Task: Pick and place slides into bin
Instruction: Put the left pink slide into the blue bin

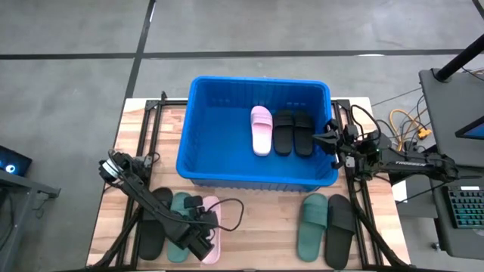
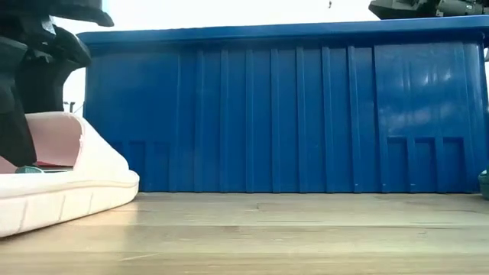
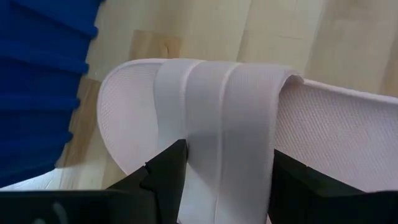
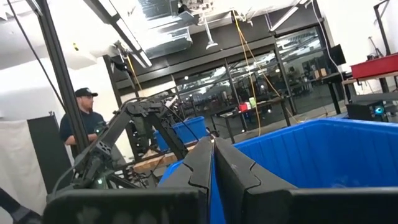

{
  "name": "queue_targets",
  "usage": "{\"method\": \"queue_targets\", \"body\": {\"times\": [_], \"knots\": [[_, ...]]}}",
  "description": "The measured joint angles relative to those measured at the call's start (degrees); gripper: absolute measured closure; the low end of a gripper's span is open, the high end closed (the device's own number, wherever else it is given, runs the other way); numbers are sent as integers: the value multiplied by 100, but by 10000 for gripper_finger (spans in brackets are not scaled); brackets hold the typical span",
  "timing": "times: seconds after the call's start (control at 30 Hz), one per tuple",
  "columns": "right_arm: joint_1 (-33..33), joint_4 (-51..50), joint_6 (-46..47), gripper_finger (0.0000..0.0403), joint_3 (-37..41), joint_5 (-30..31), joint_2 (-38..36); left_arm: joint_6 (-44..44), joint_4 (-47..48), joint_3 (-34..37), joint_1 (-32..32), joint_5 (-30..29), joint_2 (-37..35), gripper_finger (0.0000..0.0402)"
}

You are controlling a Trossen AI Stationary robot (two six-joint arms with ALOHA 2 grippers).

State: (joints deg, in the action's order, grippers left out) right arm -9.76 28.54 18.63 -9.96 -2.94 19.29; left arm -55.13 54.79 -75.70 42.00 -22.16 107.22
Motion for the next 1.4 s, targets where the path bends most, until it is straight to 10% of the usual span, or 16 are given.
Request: {"method": "queue_targets", "body": {"times": [0.27, 0.67, 1.4], "knots": [[0, -114, -4, 394, 0, 0, 0, 52, 28, -42, 0, 20, -4, 243], [0, -129, -15, 394, 0, 0, -2, -4, 32, -76, -15, 75, -23, 391], [0, -125, 39, 394, 0, 0, -2, -307, 305, -85, -133, 8, -1829, 401]]}}
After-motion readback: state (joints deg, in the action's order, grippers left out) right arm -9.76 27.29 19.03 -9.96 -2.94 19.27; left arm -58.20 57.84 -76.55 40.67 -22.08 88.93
